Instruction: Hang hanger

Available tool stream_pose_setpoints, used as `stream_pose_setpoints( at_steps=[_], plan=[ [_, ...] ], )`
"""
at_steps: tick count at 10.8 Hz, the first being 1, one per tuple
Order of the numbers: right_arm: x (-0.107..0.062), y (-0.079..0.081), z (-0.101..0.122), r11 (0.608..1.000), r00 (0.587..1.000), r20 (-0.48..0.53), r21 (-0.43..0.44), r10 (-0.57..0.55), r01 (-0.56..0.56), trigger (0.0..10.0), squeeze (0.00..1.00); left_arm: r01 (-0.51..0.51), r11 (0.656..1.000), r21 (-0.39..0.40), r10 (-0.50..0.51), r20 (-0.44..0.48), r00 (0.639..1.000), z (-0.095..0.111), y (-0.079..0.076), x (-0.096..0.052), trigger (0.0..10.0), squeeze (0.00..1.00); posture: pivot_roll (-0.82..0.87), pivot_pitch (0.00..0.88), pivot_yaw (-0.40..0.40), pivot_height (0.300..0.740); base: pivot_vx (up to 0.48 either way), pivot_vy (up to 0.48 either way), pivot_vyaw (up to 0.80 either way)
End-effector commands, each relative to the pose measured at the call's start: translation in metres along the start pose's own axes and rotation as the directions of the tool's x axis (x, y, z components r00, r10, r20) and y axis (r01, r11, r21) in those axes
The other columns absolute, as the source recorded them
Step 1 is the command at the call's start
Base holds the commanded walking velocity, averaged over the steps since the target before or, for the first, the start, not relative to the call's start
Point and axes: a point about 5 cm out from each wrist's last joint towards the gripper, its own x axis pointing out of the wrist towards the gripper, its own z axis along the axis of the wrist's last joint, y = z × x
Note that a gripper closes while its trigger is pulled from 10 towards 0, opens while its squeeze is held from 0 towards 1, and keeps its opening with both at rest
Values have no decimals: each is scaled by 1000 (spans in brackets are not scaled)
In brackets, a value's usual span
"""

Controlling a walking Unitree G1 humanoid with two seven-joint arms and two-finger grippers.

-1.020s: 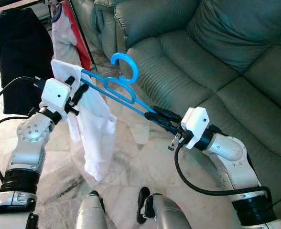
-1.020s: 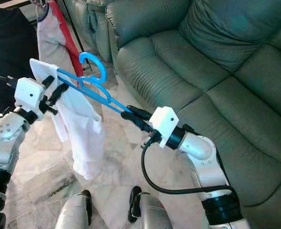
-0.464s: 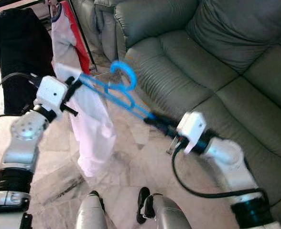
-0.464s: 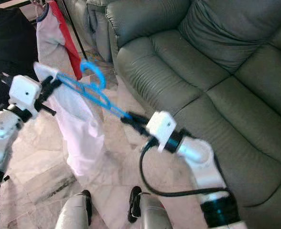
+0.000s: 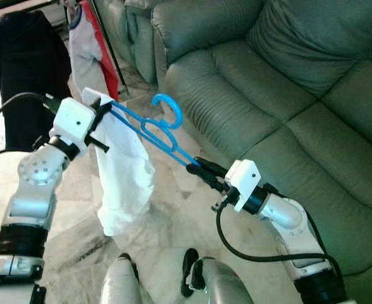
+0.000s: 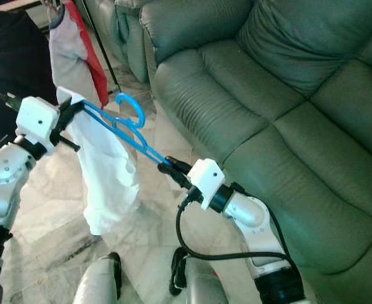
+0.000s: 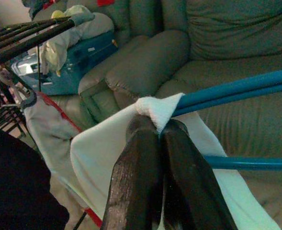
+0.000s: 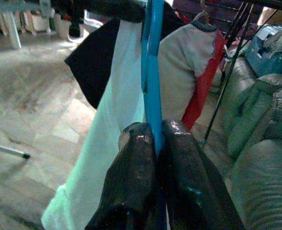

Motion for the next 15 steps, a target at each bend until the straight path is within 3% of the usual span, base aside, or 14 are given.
stream_pose_setpoints(
  at_steps=[1, 4, 5, 7, 8, 9, 10, 11, 13, 14, 15],
  plan=[
    [1, -2, -3, 1000, 1000, -27, -23, -15, 14, 10000, 0, 21, 999, 28, -22, 68, 997, 16, -4, 3, 0, 0, 51, 186, -83, 740, 0, 0, 0],
    [18, -11, -16, 991, 987, -94, 22, -127, 130, 10000, 0, 53, 998, 23, -56, 151, 987, 41, -16, 9, 0, 0, 79, 183, -83, 740, 0, 0, 0],
    [31, -15, -17, 982, 982, -89, 77, -167, 174, 10000, 0, 110, 994, -2, -108, 187, 976, 52, -34, 10, 0, 0, 90, 181, -84, 740, 0, 0, 0],
    [52, -29, -6, 967, 970, -12, 75, -244, 244, 10000, 0, 178, 981, -78, -160, 198, 967, 52, -59, 9, 0, 0, 90, 180, -83, 740, 0, 0, 0],
    [61, -39, 3, 953, 954, 27, 59, -298, 296, 10000, 0, 214, 973, -84, -194, 194, 962, 50, -70, 8, 0, 0, 88, 170, -82, 740, 0, 0, 0],
    [72, -60, 19, 907, 903, 91, 73, -420, 414, 10000, 0, 262, 958, -121, -236, 191, 953, 53, -85, 5, 0, 0, 93, 169, -83, 740, 0, 0, 0],
    [73, -64, 22, 896, 890, 105, 87, -444, 436, 10000, 0, 271, 954, -132, -244, 190, 951, 53, -87, 4, 0, 0, 93, 169, -83, 740, 0, 0, 0],
    [76, -73, 31, 871, 859, 151, 116, -490, 477, 10000, 0, 341, 926, -163, -309, 193, 931, 54, -102, -1, 0, 0, 94, 171, -86, 740, 0, 0, 0],
    [76, -82, 41, 848, 827, 198, 194, -527, 494, 10000, 0, 435, 879, -196, -407, 168, 898, 46, -124, -10, 0, 0, 87, 172, -88, 740, 0, 0, 0],
    [81, -77, 53, 875, 838, 267, 241, -476, 421, 10000, 0, 455, 863, -221, -430, 150, 890, 41, -130, -10, 0, 0, 79, 171, -90, 740, 0, 0, 0],
    [82, -73, 58, 891, 847, 291, 240, -445, 386, 10000, 0, 450, 869, -208, -431, 131, 893, 38, -130, -9, 0, 0, 77, 168, -92, 740, 0, 0, 0]
  ],
)
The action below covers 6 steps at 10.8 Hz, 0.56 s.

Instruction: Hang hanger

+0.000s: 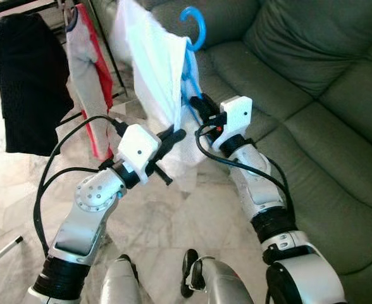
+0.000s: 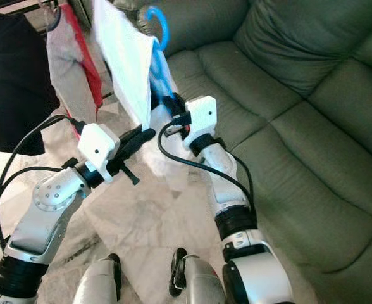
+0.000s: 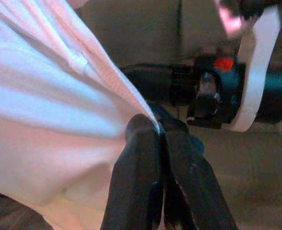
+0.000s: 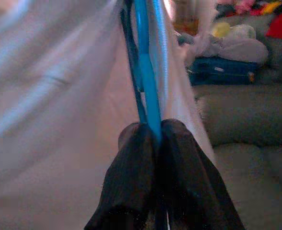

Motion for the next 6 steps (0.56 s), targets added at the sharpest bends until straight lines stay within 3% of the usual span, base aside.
stream_pose_setpoints(
  at_steps=[1, 2, 4, 6],
  plan=[
    [8, 1, 35, 999, 985, 168, 10, 31, -34, 10000, 0, 62, 997, -33, -66, -104, 992, -22, -14, -2, 10000, 0, 77, 167, -93, 740, 0, 0, 0],
    [-7, 10, 29, 987, 977, 139, -19, 160, -159, 10000, 0, 8, 999, 31, -3, -166, 986, -32, -2, -7, 10000, 1000, 79, 165, -94, 740, 0, 0, 0],
    [-37, 3, 19, 960, 960, 35, -7, 279, -279, 10000, 0, -42, 983, 178, 78, -201, 976, -38, 16, -17, 10000, 1000, 76, 167, -92, 740, 0, 0, 0],
    [-63, -16, 19, 957, 959, -36, -57, 283, -284, 10000, 0, -84, 969, 233, 132, -198, 971, -37, 33, -28, 10000, 1000, 66, 176, -82, 740, 0, 0, 0]
  ],
)
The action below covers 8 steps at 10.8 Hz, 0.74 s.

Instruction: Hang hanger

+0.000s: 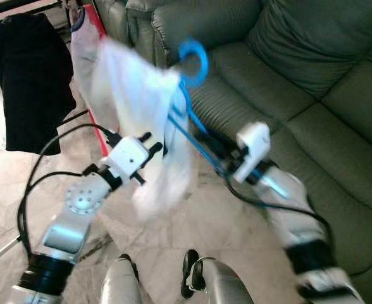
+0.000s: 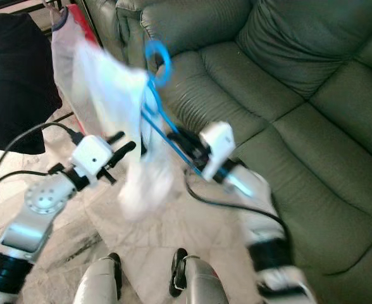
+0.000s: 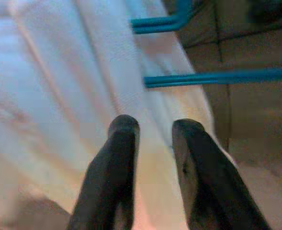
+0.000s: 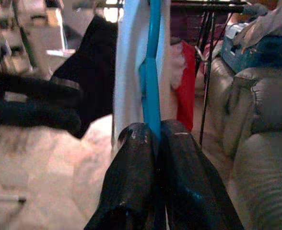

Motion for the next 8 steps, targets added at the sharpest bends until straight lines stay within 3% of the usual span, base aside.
stream_pose_setpoints(
  at_steps=[1, 3, 4, 5, 7, 8],
  plan=[
    [-4, -2, 20, 996, 997, 67, -81, 49, -44, 10000, 0, 5, 999, 37, -4, -22, 1000, -6, 6, -8, 10000, 1000, 66, 176, -82, 740, 0, 0, 0],
    [-22, -6, 10, 981, 992, -37, -145, 122, -126, 10000, 0, 33, 991, 128, -26, -61, 998, -12, 24, -27, 10000, 1000, 71, 187, -80, 740, 0, 0, 0],
    [-35, -10, 4, 975, 982, -77, -130, 171, -180, 10000, 0, 15, 985, 173, 2, -97, 995, -20, 41, -37, 10000, 1000, 73, 187, -81, 740, 0, 0, 0],
    [-47, -14, -2, 959, 971, -140, -183, 192, -216, 10000, 0, 45, 971, 235, -12, -139, 990, -28, 47, -44, 10000, 1000, 73, 187, -81, 740, 0, 0, 0],
    [-63, -19, -7, 905, 940, -234, -290, 249, -312, 10000, 0, 137, 961, 239, -93, -186, 978, -39, 43, -48, 10000, 1000, 62, 189, -74, 740, 0, 0, 0],
    [-66, -19, -7, 885, 930, -249, -317, 269, -341, 10000, 0, 174, 959, 225, -130, -197, 972, -43, 40, -47, 10000, 0, 55, 191, -67, 740, 0, 0, 0]
  ],
)
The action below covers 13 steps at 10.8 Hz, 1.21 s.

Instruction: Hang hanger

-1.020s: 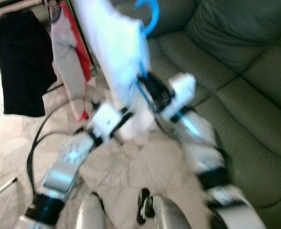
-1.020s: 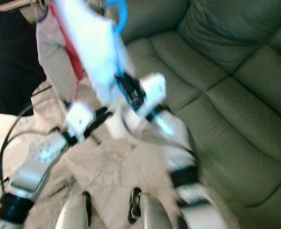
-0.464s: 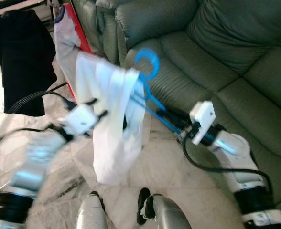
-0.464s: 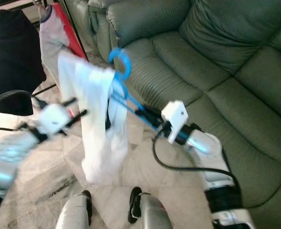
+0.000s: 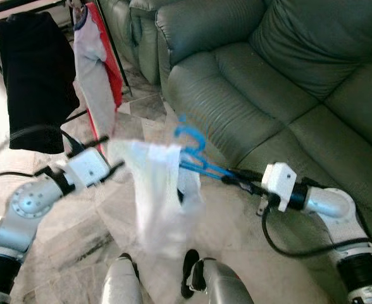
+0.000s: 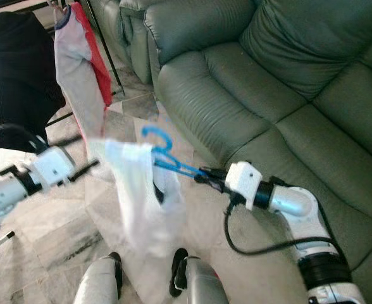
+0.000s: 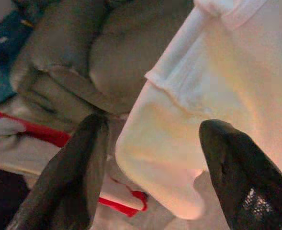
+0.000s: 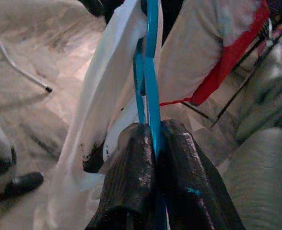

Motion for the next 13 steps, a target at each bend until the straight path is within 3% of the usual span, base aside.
stream_pose_setpoints(
  at_steps=[1, 4, 7, 10, 13],
  plan=[
    [-3, -4, 8, 994, 999, 32, -106, 10, -7, 10000, 0, 68, 998, 14, -68, -11, 998, -4, -6, 1, 10000, 0, 55, 191, -64, 740, 0, 0, 0],
    [2, 2, 8, 985, 996, 90, -173, 4, 12, 10000, 0, 228, 972, -59, -231, -44, 972, -15, -24, 7, 10000, 0, 53, 197, -55, 740, 0, 0, 0],
    [5, 5, 3, 982, 996, 92, -191, 20, -2, 10000, 0, 211, 976, -50, -213, -31, 977, -14, -16, 12, 10000, 0, 55, 196, -66, 740, 0, 0, 0],
    [13, 12, -8, 982, 996, 86, -188, -18, 34, 10000, 0, 242, 970, -28, -243, -98, 965, -17, 1, -2, 10000, 0, 60, 205, -83, 740, 0, 0, 0],
    [21, 12, -16, 985, 996, 43, -155, -75, 81, 10000, 0, 247, 967, -68, -253, -91, 963, -16, -5, -2, 10000, 0, 54, 201, -111, 740, 0, 0, 0]
  ],
)
